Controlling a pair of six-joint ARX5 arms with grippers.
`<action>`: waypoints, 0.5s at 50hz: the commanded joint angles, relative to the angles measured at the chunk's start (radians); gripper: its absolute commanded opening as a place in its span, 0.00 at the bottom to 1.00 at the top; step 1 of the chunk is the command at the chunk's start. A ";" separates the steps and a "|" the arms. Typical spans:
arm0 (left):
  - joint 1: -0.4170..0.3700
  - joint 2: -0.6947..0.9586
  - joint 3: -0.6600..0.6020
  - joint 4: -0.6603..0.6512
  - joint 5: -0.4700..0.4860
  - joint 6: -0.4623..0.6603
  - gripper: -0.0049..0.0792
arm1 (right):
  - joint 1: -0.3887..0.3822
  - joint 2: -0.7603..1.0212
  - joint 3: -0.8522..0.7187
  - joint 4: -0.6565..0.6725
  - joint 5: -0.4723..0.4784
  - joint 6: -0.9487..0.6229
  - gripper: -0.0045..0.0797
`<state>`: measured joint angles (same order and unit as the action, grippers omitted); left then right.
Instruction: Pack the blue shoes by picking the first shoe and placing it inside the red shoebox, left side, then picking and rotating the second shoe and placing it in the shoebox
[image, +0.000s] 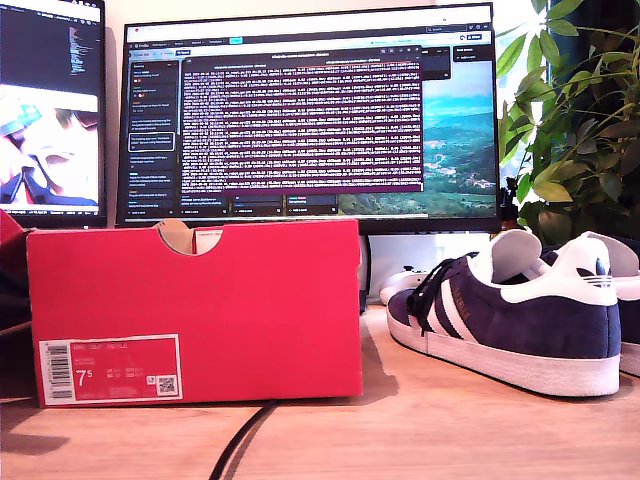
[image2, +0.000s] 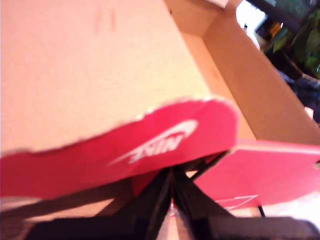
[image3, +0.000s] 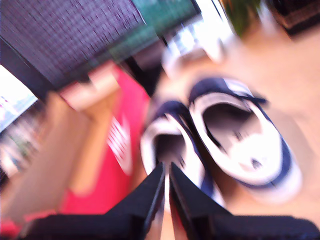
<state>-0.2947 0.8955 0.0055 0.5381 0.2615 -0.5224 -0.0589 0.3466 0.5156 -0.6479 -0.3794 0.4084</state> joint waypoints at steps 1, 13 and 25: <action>-0.004 0.003 -0.030 0.013 0.003 -0.005 0.03 | 0.001 0.103 0.067 -0.051 0.000 -0.051 0.04; -0.004 0.003 -0.030 0.012 -0.009 -0.002 0.03 | 0.066 0.486 0.360 -0.266 0.016 -0.262 0.04; -0.004 0.003 -0.030 0.010 -0.035 -0.001 0.03 | 0.169 0.797 0.607 -0.441 0.095 -0.280 0.04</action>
<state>-0.2947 0.8986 0.0055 0.5388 0.2321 -0.5220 0.0887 1.1076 1.0901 -1.0710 -0.3023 0.1326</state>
